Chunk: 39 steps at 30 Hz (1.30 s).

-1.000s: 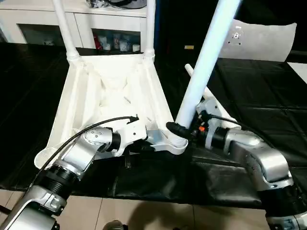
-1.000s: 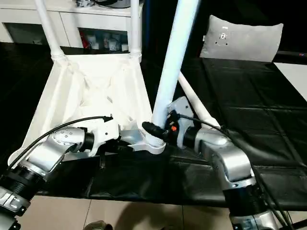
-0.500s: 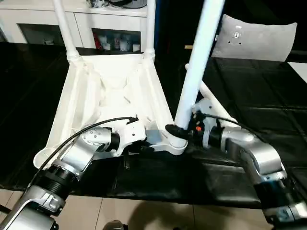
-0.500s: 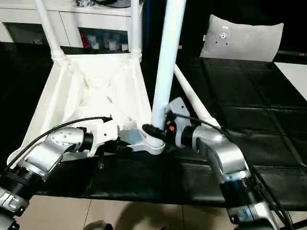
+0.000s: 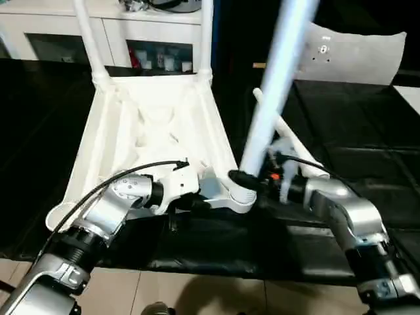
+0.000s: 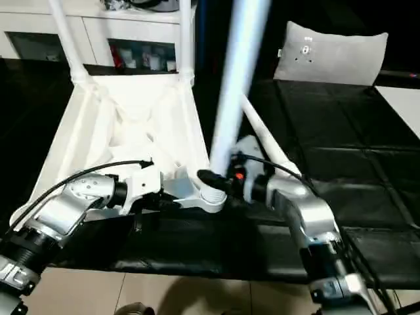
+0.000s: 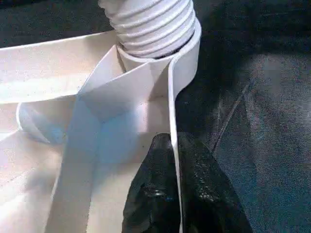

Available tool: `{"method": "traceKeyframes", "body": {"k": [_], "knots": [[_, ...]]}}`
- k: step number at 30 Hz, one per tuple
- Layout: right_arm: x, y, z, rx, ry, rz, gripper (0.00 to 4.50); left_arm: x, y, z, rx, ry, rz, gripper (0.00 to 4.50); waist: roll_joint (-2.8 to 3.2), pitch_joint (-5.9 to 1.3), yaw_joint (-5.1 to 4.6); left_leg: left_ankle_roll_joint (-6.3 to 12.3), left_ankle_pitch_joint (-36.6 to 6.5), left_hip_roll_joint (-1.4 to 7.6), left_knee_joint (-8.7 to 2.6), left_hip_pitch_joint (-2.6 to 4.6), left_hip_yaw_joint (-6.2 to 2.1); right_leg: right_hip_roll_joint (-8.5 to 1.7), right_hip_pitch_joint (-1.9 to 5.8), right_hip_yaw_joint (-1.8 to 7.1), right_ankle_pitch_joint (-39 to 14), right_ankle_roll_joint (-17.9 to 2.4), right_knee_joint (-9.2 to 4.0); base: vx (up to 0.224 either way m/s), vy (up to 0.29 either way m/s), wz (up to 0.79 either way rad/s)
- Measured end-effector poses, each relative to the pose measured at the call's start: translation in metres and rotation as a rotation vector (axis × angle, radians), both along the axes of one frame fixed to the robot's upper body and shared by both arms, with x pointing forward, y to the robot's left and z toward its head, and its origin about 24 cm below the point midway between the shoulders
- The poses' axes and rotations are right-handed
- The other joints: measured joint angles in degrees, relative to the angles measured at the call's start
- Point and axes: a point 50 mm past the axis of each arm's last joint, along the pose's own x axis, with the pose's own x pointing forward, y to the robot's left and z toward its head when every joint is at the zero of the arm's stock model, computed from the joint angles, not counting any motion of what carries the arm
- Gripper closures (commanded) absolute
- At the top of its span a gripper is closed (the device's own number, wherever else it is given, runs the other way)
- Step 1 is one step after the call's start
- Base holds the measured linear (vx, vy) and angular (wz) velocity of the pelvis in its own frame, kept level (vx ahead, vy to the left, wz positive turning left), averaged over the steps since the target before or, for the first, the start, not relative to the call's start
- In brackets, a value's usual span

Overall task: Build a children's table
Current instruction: Insert table leg to table base, then rotate leg to tighten

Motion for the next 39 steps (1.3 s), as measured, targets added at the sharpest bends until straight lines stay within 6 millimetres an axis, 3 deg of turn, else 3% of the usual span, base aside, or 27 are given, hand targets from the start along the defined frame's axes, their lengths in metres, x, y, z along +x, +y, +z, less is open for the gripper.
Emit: {"method": "traceKeyframes", "body": {"k": [8,16,26,37,39], "knots": [[-0.013,-0.006,-0.016,0.132,-0.020,-0.095,2.55,0.002,-0.003,-0.003,-0.011,0.011,0.001,4.50,0.51,-0.32,0.14,0.01,0.0,-0.02,0.00,0.00,0.04,-0.05,0.03,0.01,0.0,0.0,-0.04,0.000,0.000,0.00],[-0.015,0.000,-0.009,-0.134,-0.210,0.019,2.55,0.002,-0.003,-0.005,-0.007,0.008,-0.003,4.50,0.66,-0.41,0.05,0.01,0.0,-0.02,0.00,0.18,0.03,-0.05,0.24,0.00,-0.2,0.3,-0.11,0.000,0.000,0.00],[-0.004,0.003,-0.007,-0.203,-0.192,0.164,2.55,0.006,-0.001,-0.005,0.010,0.013,-0.029,4.50,0.39,-0.47,-0.17,0.03,0.0,-0.01,-0.07,0.63,0.02,-0.02,0.60,0.00,-0.2,0.4,-0.17,0.000,0.000,0.00],[0.000,0.008,-0.012,-0.181,-0.171,0.149,2.55,0.010,0.003,-0.006,0.021,0.038,-0.018,4.50,-0.25,-0.63,-0.23,0.02,0.0,0.02,-0.10,0.84,0.01,-0.03,0.72,-0.02,-0.2,0.4,-0.22,0.000,0.000,0.00],[0.002,0.014,-0.012,-0.162,-0.167,0.102,2.55,0.009,0.007,-0.007,0.014,0.052,0.025,4.50,-0.30,-0.66,-0.63,0.02,0.0,0.02,-0.14,0.89,0.01,-0.03,0.69,-0.02,-0.2,0.4,-0.22,0.000,0.000,0.00]]}}
